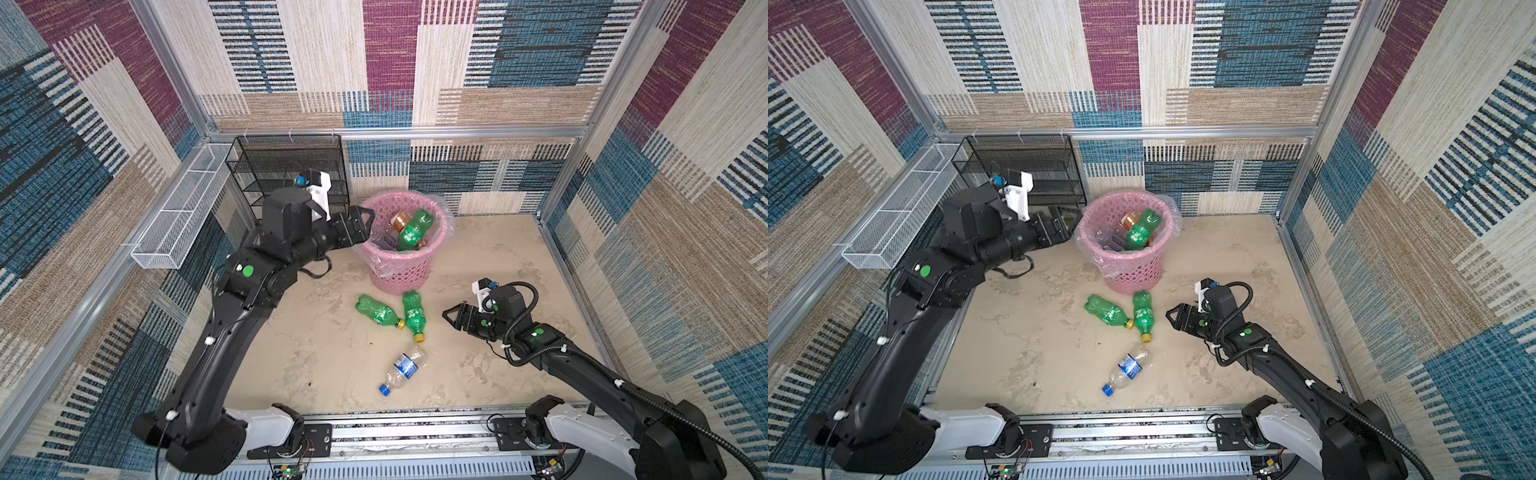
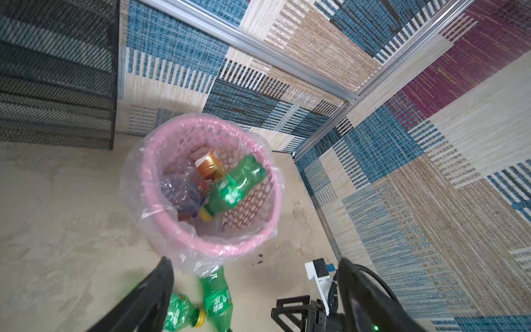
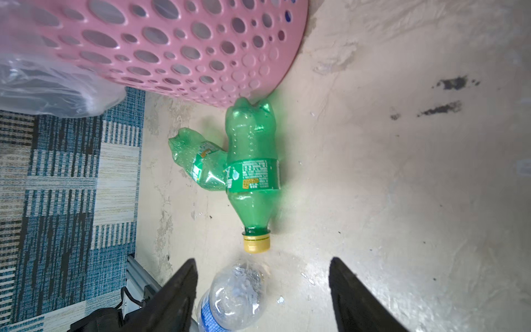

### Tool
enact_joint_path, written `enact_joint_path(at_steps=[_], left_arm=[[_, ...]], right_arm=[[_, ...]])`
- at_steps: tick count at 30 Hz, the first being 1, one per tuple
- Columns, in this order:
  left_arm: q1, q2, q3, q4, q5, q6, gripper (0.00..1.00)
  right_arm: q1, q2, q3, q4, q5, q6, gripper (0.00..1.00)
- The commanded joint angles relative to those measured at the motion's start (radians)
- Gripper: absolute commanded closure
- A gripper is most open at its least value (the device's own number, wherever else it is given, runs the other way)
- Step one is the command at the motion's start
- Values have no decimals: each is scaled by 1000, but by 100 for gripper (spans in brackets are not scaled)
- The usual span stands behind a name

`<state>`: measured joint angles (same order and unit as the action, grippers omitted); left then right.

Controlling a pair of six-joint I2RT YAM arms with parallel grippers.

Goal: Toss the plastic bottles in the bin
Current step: 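Lift the Sprite bottle over the pink bin with the left gripper and release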

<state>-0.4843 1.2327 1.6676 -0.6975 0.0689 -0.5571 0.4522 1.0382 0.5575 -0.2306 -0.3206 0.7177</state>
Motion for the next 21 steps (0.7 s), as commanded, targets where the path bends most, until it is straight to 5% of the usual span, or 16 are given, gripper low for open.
enact_joint_path(at_steps=[1, 10, 21], left_arm=[[3, -101, -207, 55, -17, -57, 12], [19, -264, -687, 78, 60, -159, 14], [19, -271, -901, 178, 141, -229, 16]], right_arm=[[1, 13, -15, 37, -9, 8, 27], [1, 26, -43, 57, -29, 25, 27], [35, 34, -37, 56, -35, 45, 27]])
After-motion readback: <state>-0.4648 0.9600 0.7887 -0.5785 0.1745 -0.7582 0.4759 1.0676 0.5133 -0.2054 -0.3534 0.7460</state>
